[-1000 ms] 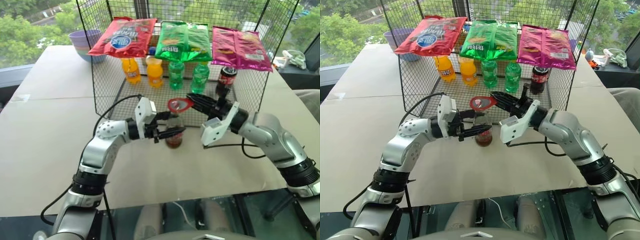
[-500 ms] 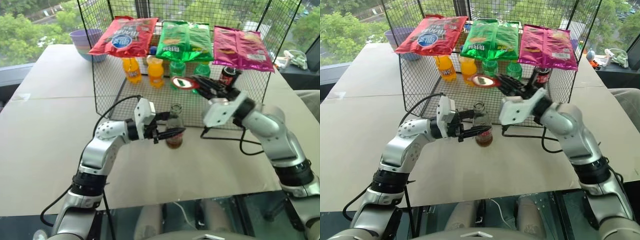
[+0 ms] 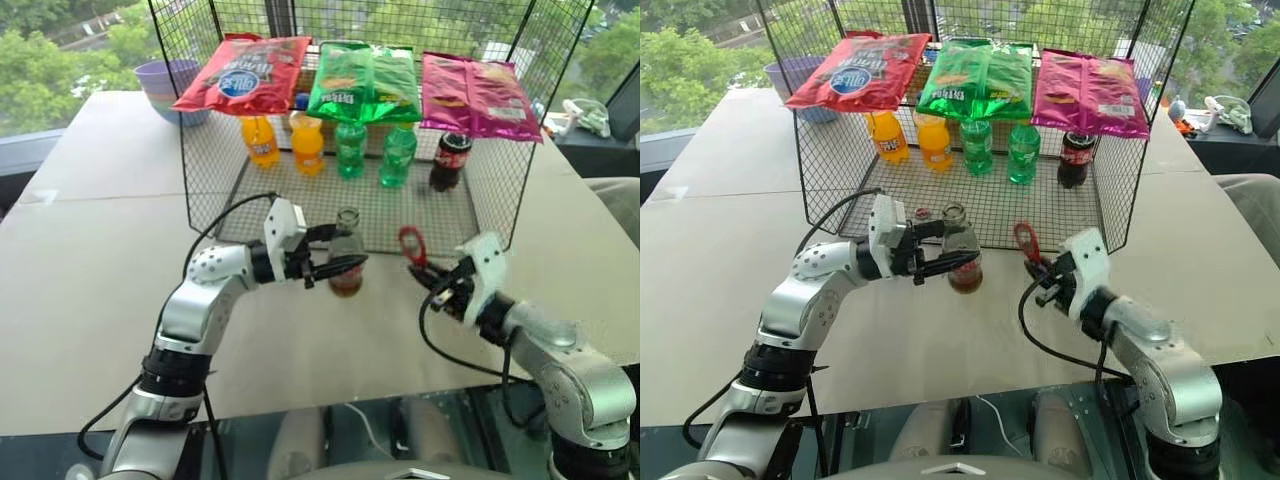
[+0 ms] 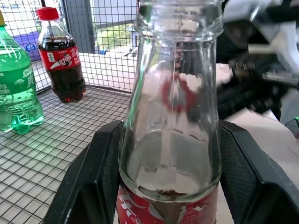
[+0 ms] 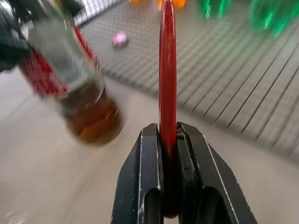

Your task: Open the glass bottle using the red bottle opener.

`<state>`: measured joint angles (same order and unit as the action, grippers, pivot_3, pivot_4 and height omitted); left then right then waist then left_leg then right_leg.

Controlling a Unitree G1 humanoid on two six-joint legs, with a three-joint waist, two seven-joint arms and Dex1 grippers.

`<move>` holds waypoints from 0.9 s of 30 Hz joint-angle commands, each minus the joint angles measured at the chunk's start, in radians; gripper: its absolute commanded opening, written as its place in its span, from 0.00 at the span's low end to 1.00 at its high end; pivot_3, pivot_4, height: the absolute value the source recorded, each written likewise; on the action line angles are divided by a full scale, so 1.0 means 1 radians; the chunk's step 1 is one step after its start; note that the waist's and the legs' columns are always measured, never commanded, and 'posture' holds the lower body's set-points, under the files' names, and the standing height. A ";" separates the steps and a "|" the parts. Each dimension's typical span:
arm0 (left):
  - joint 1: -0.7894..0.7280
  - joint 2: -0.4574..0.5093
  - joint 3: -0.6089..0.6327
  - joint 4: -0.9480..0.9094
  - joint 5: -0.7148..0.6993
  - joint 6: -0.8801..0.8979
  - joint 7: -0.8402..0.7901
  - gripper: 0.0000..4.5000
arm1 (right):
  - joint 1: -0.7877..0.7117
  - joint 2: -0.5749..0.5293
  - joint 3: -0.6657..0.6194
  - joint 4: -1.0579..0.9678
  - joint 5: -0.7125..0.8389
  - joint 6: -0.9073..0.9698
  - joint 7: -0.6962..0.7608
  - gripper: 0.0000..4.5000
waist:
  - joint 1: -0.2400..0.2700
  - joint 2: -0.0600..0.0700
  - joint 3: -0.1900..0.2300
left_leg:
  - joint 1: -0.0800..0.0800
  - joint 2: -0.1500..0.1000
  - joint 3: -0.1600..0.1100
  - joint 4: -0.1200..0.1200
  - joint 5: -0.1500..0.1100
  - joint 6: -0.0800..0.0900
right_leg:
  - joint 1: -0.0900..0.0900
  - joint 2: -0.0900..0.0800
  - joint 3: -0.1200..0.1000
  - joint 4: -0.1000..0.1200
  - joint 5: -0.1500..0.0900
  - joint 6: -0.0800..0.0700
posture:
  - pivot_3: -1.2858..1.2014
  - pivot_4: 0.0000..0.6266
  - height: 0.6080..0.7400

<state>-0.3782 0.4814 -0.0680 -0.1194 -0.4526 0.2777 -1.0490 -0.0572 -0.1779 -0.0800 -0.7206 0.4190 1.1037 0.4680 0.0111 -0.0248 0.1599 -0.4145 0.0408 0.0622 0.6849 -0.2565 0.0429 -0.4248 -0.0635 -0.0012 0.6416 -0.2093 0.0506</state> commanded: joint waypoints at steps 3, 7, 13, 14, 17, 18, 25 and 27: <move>0.011 0.008 0.022 -0.063 -0.006 -0.020 0.018 0.50 | -0.003 0.067 -0.057 0.042 0.082 0.139 -0.086 0.00 | -0.001 0.000 0.000 | 0.000 0.000 0.000 0.000 0.000 0.000 | 0.000 0.000 0.000 0.000 0.000 0.000 | 0.52 0.24 1.00; 0.027 0.014 0.023 -0.075 -0.003 -0.025 0.027 0.50 | -0.028 0.083 -0.097 0.087 0.097 0.214 -0.138 0.20 | -0.001 0.000 0.000 | -0.001 0.000 0.000 0.000 0.000 0.000 | -0.001 0.000 0.000 0.000 0.000 0.000 | 0.52 0.24 1.00; 0.038 0.019 0.027 -0.071 -0.005 -0.034 0.029 0.50 | -0.031 0.003 -0.095 0.069 0.103 0.202 -0.147 0.78 | -0.002 0.000 0.000 | -0.001 -0.001 0.000 -0.001 0.000 0.000 | -0.001 0.000 0.000 0.000 0.000 0.000 | 0.52 0.24 1.00; 0.040 0.019 0.027 -0.070 -0.007 -0.035 0.029 0.50 | -0.028 -0.018 -0.087 0.062 0.100 0.187 -0.143 0.87 | -0.002 0.000 0.000 | -0.001 -0.001 0.000 -0.001 0.000 0.000 | -0.001 0.000 0.000 0.000 0.000 0.000 | 0.52 0.24 1.00; 0.043 0.021 0.032 -0.070 -0.019 -0.030 0.026 0.50 | -0.017 -0.098 -0.043 0.030 0.070 0.084 -0.123 1.00 | -0.002 0.000 0.000 | -0.001 -0.001 0.000 0.000 0.000 0.000 | -0.001 0.000 0.000 0.000 0.000 0.000 | 0.52 0.24 1.00; 0.042 0.020 0.034 -0.068 -0.024 -0.028 0.025 0.50 | -0.015 -0.122 -0.030 0.023 0.058 0.043 -0.115 1.00 | -0.003 0.000 0.000 | -0.001 -0.001 0.000 0.000 0.000 0.000 | -0.001 0.000 0.000 0.000 0.000 0.001 | 0.52 0.24 1.00; 0.052 0.029 0.044 -0.082 -0.045 -0.020 0.018 0.73 | -0.009 -0.245 0.010 -0.017 0.038 -0.191 -0.014 1.00 | -0.018 0.000 0.000 | -0.002 -0.001 0.000 -0.002 0.000 0.000 | -0.003 0.001 0.000 0.000 0.000 0.001 | 0.52 0.24 1.00; 0.056 0.033 0.046 -0.088 -0.050 -0.017 0.014 0.85 | -0.008 -0.271 0.024 -0.020 0.027 -0.252 0.009 1.00 | -0.021 0.000 0.000 | -0.002 -0.001 0.000 -0.002 0.000 0.000 | -0.003 0.001 0.001 -0.001 0.000 0.001 | 0.52 0.24 1.00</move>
<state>-0.3210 0.5058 -0.0440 -0.1561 -0.4814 0.2623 -1.0290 -0.0626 -0.4426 -0.0564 -0.6988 0.4527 0.9120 0.4530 -0.0096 -0.0248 0.1601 -0.4164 0.0399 0.0627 0.6831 -0.2566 0.0429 -0.4273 -0.0627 -0.0002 0.6408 -0.2098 0.0516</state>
